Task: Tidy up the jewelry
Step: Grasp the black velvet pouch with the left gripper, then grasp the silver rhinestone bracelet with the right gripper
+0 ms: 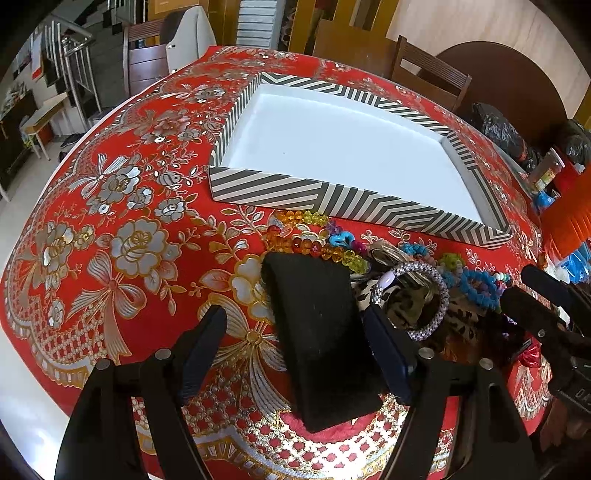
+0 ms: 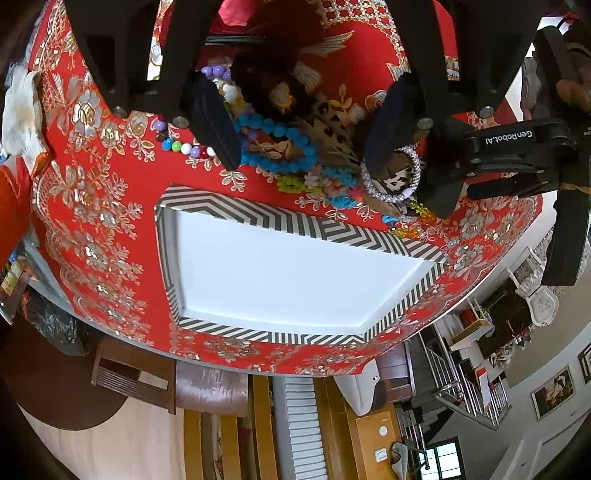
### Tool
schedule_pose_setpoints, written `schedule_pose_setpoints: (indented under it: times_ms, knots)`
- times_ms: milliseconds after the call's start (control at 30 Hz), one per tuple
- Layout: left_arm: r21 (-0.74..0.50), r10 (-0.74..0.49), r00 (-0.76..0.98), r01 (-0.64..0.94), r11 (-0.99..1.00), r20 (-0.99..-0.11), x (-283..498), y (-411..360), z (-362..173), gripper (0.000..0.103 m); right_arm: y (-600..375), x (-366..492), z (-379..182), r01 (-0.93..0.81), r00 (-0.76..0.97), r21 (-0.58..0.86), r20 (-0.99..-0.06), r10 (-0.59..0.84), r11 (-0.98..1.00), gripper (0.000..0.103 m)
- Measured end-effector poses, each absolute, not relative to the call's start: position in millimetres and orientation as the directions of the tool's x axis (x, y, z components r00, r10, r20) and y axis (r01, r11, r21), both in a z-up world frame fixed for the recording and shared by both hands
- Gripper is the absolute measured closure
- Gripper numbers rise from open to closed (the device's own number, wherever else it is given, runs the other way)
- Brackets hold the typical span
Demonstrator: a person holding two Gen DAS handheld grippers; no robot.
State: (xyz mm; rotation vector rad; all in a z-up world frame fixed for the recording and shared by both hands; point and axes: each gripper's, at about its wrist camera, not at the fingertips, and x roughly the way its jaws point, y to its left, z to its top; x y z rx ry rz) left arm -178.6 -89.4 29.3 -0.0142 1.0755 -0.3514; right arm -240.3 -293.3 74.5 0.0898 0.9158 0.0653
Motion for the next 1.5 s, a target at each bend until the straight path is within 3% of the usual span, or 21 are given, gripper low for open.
schedule_pose_setpoints:
  times_ms: [1167, 1233, 1300, 1400, 1500]
  knots:
    - [-0.178, -0.289, 0.422, 0.283, 0.942, -0.859, -183.2, -96.1, 31.2, 0.028, -308.9, -248.9, 72.2, 0.106, 0.595, 0.098, -0.803, 0.016, 0.99, 0.029]
    - [-0.191, -0.3, 0.411, 0.284, 0.94, -0.861, -182.1, -94.5, 29.2, 0.037, -307.0, -247.9, 71.9, 0.094, 0.594, 0.102, -0.804, 0.026, 0.99, 0.029]
    - [-0.217, -0.328, 0.386, 0.304, 0.928, -0.862, -180.7, -93.4, 26.8, 0.065, -302.7, -246.7, 70.9, 0.072, 0.592, 0.108, -0.805, 0.045, 0.992, 0.029]
    - [-0.244, -0.366, 0.379, 0.332, 0.911, -0.85, -181.1, -90.2, 27.3, 0.077, -290.3, -241.0, 69.5, 0.005, 0.583, 0.118, -0.807, 0.093, 0.993, 0.033]
    - [-0.269, -0.39, 0.366, 0.34, 0.901, -0.845, -180.8, -83.9, 30.8, 0.085, -274.9, -230.6, 67.4, -0.055, 0.57, 0.098, -0.814, 0.112, 0.994, 0.044]
